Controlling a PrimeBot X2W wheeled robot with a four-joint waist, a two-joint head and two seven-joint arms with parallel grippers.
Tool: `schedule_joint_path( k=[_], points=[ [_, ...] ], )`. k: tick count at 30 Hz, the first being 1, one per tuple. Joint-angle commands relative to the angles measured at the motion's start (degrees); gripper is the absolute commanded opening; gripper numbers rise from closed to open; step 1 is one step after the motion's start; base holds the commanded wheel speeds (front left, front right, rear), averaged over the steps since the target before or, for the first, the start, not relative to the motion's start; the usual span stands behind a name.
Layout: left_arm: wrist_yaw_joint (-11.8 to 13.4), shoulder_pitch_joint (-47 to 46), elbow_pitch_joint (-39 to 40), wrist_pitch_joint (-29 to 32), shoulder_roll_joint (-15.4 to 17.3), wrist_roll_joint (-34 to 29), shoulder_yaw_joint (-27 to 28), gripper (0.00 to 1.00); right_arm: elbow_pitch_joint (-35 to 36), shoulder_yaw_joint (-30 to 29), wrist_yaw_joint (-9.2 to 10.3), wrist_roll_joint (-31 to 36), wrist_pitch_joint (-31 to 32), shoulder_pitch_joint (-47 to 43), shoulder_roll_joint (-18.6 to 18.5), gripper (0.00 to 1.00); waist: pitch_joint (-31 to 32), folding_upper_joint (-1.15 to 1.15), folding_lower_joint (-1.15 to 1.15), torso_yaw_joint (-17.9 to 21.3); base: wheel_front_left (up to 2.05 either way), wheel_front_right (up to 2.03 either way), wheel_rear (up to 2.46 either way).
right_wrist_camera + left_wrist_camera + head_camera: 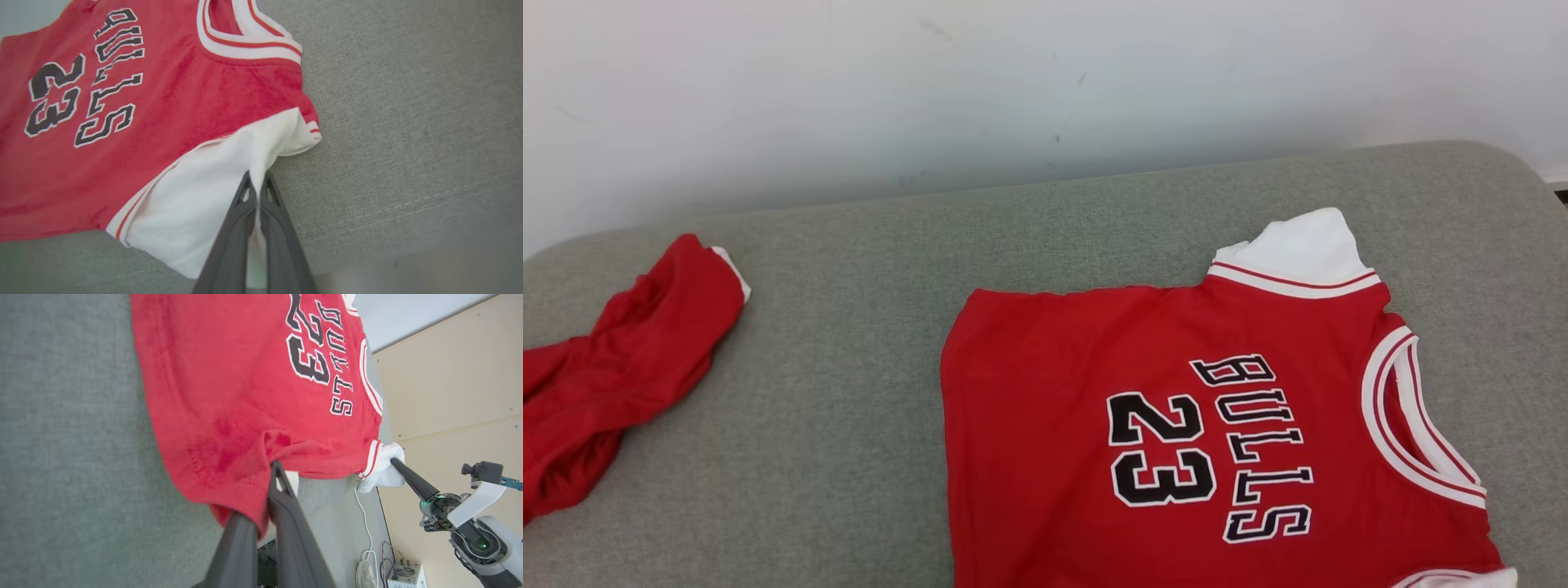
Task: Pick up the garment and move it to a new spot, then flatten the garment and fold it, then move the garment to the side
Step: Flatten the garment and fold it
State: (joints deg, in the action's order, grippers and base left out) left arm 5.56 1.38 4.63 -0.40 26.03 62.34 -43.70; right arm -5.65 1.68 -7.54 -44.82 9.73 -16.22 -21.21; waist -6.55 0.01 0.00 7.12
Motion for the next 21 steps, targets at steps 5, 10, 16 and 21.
schedule_joint_path(
  k=[5, 10, 16, 21],
  points=[
    [2.71, -4.10, 5.21, 9.15, 1.49, 7.11, 2.17, 0.00, 3.44, -0.65, 0.12, -2.62, 5.34, 6.00, -2.05, 0.00, -0.86, -0.01, 0.00, 0.14, 0.00, 0.00, 0.00],
    [6.52, -7.24, 8.57, 15.43, 2.12, 13.15, 5.06, 0.00, 4.26, -1.25, 0.12, -1.93, 9.23, 11.05, -3.45, 0.00, -1.75, -0.01, 0.00, 0.10, 0.00, 0.00, 0.00],
    [9.68, -12.38, 8.36, 19.86, 2.77, 16.43, 8.12, 0.00, 3.09, -0.59, 0.12, -0.12, 11.83, 16.29, -3.86, 0.00, -3.61, -0.01, 0.00, -0.62, 0.00, 0.00, 0.00],
    [10.76, -17.58, 4.74, 22.08, 1.73, 16.84, 9.09, 0.00, 0.97, 0.48, 0.12, 1.60, 12.01, 21.52, -3.30, 0.00, -6.13, -0.01, 0.00, -0.91, 0.00, 0.00, 0.00]
  ],
)
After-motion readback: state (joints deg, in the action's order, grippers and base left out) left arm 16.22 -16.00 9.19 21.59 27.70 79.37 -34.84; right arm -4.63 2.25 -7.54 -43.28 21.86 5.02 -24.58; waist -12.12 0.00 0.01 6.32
